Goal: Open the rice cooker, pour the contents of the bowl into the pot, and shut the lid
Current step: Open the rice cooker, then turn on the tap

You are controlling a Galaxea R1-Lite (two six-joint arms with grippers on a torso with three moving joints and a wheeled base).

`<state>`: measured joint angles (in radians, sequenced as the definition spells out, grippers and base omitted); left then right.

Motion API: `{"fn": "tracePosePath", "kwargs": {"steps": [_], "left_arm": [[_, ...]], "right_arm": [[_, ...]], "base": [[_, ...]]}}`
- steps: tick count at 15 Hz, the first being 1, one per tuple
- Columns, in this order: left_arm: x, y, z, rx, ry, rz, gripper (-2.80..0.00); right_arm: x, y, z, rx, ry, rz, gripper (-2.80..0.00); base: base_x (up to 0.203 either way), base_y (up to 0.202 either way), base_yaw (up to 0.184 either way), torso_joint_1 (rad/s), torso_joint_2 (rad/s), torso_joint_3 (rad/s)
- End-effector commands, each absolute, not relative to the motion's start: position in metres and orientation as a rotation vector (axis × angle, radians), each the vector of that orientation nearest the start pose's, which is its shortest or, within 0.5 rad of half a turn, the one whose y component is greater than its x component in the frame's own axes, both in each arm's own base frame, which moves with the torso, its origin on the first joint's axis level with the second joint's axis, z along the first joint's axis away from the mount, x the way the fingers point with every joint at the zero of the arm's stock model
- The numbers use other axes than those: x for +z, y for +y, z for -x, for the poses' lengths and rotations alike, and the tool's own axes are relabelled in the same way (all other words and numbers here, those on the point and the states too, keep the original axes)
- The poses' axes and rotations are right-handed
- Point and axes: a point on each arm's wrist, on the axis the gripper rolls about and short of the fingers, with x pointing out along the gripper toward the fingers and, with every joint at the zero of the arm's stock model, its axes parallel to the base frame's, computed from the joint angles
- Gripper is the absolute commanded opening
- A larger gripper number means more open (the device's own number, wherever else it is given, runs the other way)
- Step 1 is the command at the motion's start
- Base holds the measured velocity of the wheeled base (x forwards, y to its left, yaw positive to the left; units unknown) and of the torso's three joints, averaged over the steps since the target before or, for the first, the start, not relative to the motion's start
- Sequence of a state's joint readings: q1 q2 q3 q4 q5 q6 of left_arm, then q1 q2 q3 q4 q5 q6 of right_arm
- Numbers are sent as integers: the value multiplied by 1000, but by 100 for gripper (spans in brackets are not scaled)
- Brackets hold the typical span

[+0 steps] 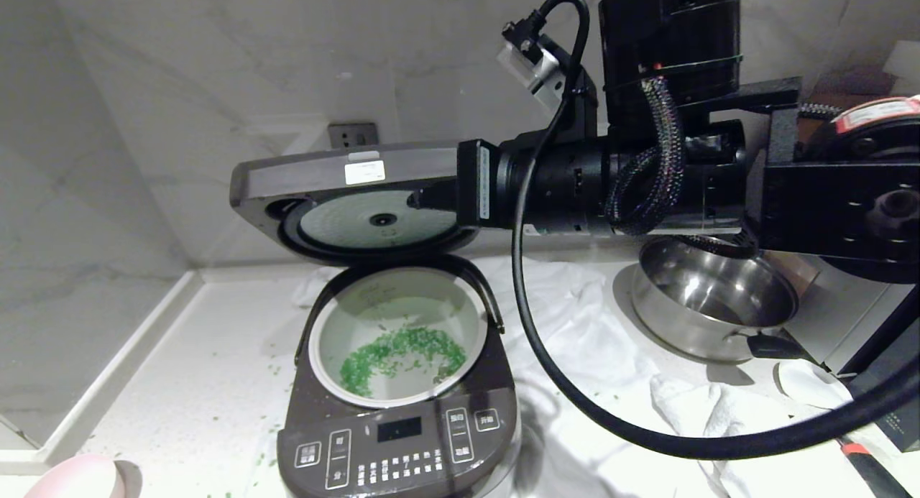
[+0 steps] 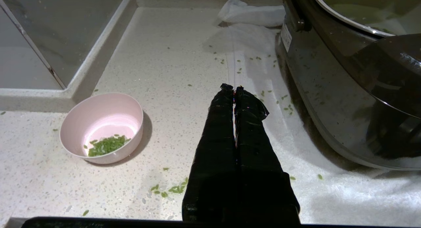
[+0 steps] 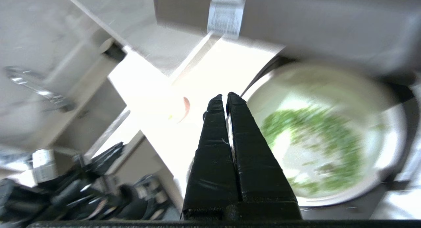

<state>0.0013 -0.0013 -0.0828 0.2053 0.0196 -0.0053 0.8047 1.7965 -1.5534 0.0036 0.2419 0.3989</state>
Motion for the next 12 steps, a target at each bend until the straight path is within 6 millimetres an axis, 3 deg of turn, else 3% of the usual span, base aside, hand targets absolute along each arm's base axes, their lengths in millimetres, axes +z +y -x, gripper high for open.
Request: {"fn": "tracePosePath", "kwargs": {"steps": [1,6,9,12], "left_arm": [[77,0,31,22,120,5,-280],[77,0,31,22,120,5,-280],[77,0,31,22,121,5,-280],[77,0,31,22,120,5,-280]], "right_arm": [[324,242,-226,972,358,-285,-280],[363,190,-181,872,163,-234,-280],[365,151,-150,814,100,-194,-280],[359,104,-135,656,54,-183,-280]], "base": [[0,0,0,0,0,0],[0,0,0,0,0,0],[0,0,0,0,0,0],[0,0,0,0,0,0]]}}
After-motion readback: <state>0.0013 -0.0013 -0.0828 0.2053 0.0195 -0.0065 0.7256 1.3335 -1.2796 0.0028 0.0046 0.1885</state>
